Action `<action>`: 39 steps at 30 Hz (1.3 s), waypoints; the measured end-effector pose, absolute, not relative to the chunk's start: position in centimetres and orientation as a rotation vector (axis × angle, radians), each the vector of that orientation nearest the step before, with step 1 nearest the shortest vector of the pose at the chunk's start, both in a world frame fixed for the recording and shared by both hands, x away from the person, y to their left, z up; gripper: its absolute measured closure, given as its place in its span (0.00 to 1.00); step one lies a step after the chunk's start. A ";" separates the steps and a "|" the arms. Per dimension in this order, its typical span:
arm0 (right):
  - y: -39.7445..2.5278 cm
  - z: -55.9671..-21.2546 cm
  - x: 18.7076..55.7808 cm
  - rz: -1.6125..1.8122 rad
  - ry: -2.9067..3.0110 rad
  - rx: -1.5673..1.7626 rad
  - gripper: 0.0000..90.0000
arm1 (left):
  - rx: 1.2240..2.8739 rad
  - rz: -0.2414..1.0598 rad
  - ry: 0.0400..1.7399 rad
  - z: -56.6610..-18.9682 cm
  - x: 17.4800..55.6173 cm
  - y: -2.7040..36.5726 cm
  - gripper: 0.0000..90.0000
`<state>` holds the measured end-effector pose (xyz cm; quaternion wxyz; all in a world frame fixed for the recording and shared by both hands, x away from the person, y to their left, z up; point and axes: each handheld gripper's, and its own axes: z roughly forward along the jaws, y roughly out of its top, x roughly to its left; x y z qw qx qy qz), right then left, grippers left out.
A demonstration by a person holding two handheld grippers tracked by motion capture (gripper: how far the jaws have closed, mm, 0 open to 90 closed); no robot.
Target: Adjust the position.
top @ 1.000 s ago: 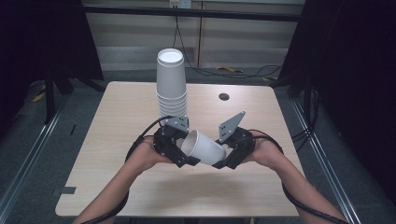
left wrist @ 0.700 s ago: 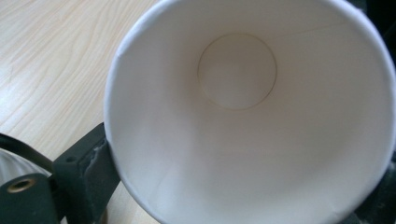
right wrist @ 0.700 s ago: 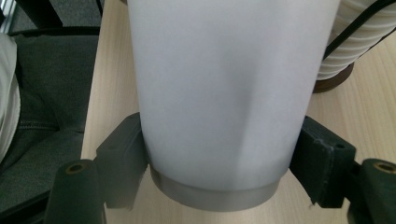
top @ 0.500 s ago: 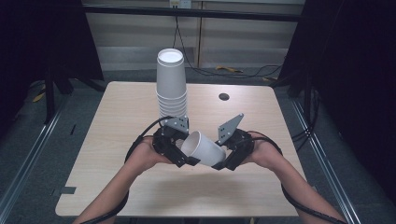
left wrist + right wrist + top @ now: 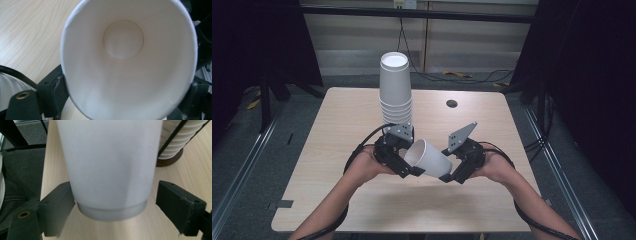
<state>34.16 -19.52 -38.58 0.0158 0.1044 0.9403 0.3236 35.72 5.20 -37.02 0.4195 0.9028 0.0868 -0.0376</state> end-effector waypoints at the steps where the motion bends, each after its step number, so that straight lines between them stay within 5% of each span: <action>1: -19.7 -38.7 34.2 1.007 2.923 0.333 0.16 | 2.267 -0.089 0.226 -37.0 35.7 5.3 0.16; 39: -26.8 -45.6 32.9 1.002 2.713 0.680 0.15 | 2.399 0.002 0.286 -38.0 35.5 5.1 0.15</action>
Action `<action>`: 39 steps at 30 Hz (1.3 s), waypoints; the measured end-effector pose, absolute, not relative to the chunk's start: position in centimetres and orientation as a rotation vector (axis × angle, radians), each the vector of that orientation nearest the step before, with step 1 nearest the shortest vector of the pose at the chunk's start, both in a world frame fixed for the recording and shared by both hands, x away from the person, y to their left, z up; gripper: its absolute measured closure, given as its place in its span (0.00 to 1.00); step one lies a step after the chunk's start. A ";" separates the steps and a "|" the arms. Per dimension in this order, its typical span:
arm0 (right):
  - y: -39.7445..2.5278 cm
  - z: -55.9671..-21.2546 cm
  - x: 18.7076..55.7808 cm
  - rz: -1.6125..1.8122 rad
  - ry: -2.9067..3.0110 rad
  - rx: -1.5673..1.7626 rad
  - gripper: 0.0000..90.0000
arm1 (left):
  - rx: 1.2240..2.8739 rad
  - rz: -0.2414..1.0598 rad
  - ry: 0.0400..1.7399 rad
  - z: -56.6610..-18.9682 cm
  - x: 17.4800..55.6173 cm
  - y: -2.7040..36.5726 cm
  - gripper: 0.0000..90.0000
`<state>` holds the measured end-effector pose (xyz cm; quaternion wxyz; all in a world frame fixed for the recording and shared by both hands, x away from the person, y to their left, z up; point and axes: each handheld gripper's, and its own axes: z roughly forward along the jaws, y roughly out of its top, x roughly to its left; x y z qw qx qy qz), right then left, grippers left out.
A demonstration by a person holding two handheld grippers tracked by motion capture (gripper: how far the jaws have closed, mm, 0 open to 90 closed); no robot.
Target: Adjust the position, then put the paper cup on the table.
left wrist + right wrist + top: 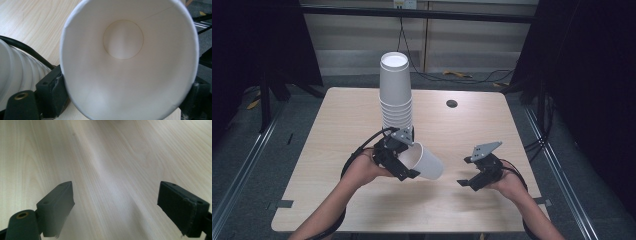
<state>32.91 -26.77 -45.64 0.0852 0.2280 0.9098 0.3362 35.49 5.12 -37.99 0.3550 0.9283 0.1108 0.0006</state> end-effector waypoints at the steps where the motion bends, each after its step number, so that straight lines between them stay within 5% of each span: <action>1: -27.1 -45.9 32.8 1.008 2.708 0.695 0.15 | 2.406 0.006 0.284 -38.0 35.5 5.1 0.15; 39: -31.0 -50.2 31.0 1.047 2.503 0.951 0.15 | 2.528 0.053 0.296 -39.9 35.5 2.1 0.14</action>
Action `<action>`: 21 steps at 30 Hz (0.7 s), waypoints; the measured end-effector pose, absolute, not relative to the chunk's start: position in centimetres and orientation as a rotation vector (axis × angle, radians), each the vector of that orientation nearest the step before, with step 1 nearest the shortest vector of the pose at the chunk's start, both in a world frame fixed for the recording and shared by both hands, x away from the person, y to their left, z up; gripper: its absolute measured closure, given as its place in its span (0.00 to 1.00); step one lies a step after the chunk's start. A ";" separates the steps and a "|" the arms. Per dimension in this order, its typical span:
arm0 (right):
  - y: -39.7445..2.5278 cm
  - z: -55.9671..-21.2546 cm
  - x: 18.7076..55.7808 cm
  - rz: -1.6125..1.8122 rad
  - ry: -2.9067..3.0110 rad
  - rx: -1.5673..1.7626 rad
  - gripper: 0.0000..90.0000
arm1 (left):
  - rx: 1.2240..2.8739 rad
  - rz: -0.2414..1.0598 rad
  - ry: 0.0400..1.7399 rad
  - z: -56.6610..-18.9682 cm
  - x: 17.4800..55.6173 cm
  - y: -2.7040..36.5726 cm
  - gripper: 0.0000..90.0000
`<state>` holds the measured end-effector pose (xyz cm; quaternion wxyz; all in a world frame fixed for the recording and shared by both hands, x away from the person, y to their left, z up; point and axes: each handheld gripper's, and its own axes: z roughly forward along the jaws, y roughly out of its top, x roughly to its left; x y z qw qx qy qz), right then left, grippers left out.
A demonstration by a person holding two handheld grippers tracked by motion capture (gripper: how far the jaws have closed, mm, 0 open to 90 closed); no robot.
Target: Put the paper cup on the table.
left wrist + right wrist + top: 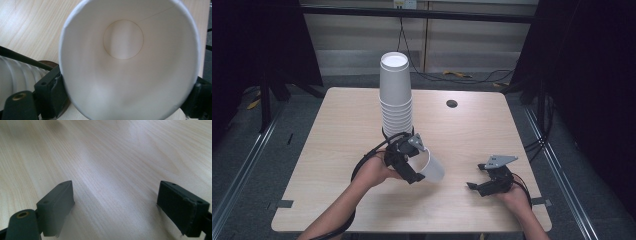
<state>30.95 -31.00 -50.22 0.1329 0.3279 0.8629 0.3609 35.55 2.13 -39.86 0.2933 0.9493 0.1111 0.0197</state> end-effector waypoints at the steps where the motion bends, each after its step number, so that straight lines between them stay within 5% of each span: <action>1: -31.0 -50.2 30.9 1.045 2.502 0.952 0.15 | 2.531 0.049 0.288 -39.9 35.6 2.0 0.14; 21: -31.0 -50.2 30.8 1.044 2.497 0.956 0.15 | 2.591 0.055 0.314 -40.3 35.6 1.3 0.11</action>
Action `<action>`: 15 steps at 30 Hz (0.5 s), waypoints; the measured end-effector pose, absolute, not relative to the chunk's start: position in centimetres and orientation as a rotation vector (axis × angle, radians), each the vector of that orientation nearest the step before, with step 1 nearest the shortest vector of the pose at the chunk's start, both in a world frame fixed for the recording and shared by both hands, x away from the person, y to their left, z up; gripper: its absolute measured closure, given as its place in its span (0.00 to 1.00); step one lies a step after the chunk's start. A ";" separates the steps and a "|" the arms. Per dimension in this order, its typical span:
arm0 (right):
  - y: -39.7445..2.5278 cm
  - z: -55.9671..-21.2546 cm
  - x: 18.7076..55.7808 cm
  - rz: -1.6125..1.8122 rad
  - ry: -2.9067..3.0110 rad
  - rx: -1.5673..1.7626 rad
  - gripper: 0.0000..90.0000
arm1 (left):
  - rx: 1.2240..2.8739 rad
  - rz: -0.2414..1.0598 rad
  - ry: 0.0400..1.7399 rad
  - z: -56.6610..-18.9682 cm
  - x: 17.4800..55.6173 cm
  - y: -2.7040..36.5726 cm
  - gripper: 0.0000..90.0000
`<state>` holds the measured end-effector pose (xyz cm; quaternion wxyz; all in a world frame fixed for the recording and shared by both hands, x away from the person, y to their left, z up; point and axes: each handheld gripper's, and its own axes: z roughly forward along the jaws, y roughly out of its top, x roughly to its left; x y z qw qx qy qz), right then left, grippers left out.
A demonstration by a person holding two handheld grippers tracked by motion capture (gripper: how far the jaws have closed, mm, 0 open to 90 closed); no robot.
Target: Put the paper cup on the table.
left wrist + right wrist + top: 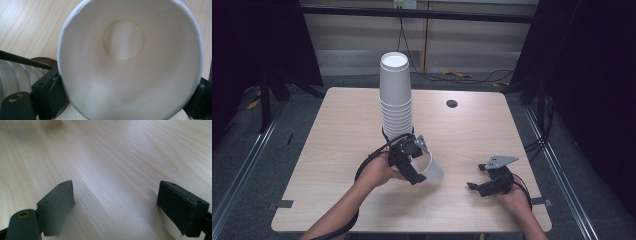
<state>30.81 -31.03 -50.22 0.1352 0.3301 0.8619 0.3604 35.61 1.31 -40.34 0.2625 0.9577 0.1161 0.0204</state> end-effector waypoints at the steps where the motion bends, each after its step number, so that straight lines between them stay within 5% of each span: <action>1: -31.0 -50.2 30.8 1.044 2.497 0.957 0.15 | 2.593 0.063 0.313 -40.3 35.6 1.3 0.11; 15: -31.0 -50.2 30.7 1.042 2.494 0.963 0.15 | 2.614 0.072 0.302 -40.7 35.6 0.8 0.09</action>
